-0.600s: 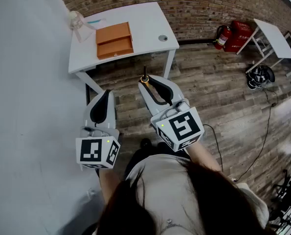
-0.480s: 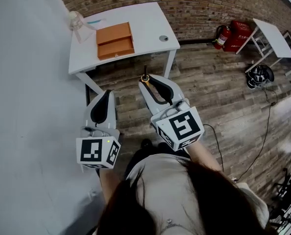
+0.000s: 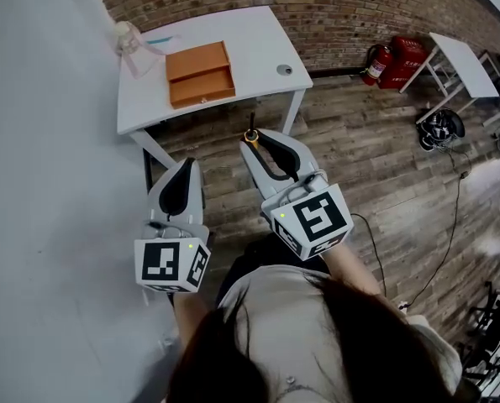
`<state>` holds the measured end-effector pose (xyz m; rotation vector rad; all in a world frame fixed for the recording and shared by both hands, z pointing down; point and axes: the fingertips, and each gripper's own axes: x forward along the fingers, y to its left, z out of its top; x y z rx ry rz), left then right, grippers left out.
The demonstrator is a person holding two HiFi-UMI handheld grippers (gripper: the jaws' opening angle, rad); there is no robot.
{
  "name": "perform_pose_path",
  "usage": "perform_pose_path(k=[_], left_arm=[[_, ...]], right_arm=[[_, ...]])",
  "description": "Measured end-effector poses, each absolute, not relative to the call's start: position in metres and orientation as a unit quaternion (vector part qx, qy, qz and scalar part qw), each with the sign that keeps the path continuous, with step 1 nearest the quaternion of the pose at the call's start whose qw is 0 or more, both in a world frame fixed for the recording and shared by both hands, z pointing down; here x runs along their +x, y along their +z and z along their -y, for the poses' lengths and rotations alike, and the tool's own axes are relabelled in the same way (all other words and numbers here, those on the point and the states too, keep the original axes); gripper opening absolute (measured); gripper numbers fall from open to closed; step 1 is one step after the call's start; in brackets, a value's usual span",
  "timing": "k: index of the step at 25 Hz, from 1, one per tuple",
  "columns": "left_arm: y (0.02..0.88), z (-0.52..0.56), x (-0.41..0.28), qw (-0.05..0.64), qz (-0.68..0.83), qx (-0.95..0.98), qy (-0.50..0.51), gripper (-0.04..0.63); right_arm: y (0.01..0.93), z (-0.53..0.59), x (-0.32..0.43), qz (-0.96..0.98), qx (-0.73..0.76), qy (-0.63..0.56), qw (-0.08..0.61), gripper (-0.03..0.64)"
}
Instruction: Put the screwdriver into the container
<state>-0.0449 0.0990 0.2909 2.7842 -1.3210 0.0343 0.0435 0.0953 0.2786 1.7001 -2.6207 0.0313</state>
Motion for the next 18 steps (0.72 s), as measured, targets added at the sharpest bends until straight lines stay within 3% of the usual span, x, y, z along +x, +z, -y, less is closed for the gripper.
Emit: perform_pose_path(k=[18], left_arm=[[0.301, 0.001, -0.047, 0.030, 0.428, 0.903, 0.014, 0.000]], right_arm=[[0.298, 0.017, 0.049, 0.839, 0.544, 0.010, 0.027, 0.075]])
